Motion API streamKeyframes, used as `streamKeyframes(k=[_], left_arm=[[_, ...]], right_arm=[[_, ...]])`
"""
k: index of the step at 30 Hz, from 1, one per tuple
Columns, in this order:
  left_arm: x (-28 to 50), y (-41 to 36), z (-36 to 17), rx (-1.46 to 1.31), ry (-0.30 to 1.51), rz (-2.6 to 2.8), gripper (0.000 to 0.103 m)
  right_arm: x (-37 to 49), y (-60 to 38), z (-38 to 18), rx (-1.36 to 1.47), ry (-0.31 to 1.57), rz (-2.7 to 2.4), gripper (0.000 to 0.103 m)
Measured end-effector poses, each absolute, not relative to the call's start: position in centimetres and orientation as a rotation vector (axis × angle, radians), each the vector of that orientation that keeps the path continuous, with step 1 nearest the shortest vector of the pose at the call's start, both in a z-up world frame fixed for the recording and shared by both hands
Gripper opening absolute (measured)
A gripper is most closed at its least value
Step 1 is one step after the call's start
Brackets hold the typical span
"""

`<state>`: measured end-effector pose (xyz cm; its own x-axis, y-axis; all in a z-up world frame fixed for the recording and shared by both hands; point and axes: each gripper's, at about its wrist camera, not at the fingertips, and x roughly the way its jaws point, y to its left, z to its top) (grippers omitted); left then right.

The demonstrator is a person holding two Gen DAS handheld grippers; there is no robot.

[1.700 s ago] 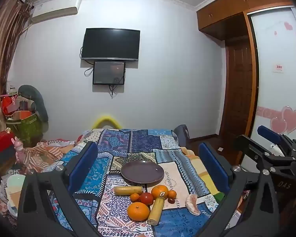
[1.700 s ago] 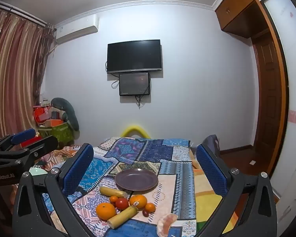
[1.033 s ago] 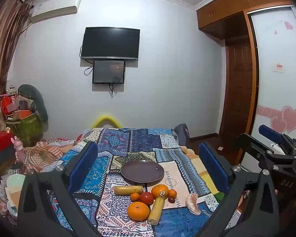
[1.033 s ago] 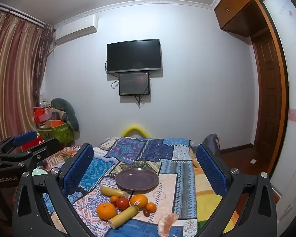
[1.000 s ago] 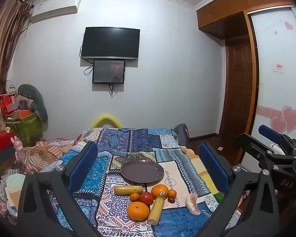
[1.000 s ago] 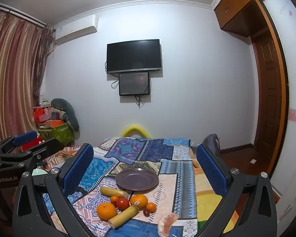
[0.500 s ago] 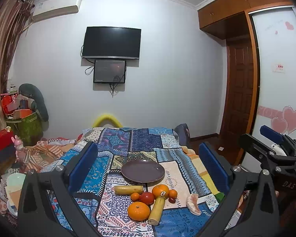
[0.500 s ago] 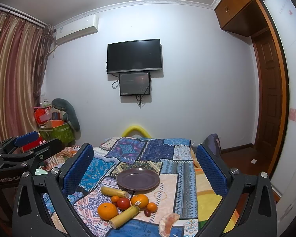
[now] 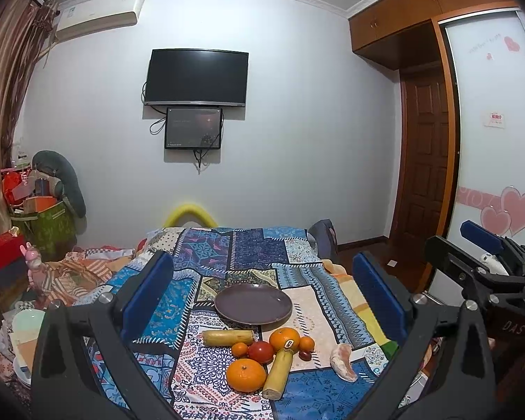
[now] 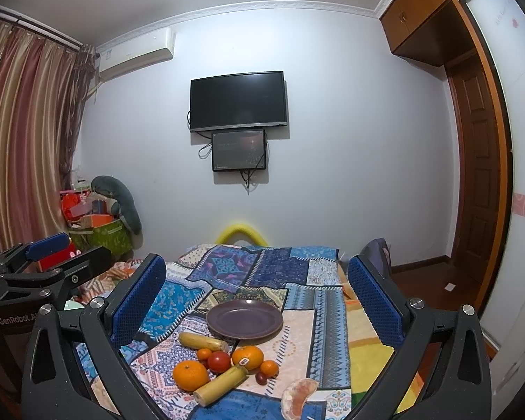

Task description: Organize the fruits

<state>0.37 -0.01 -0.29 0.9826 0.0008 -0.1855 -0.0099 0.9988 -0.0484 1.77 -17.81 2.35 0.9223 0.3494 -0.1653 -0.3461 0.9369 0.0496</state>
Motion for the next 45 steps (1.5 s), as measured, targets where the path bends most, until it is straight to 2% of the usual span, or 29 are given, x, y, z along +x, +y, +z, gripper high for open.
streamKeyframes(k=[34, 45], left_arm=[[0.8, -0.2, -0.2, -0.046, 0.198, -0.008, 0.103], [4.0, 0.7, -2.3, -0.015, 0.263, -0.002, 0.103]], right_arm=[[2.2, -18.1, 2.0, 0.027, 0.185, 0.363, 0.103], [4.5, -18.4, -0.1, 0.022, 0.279, 0.349, 0.103]])
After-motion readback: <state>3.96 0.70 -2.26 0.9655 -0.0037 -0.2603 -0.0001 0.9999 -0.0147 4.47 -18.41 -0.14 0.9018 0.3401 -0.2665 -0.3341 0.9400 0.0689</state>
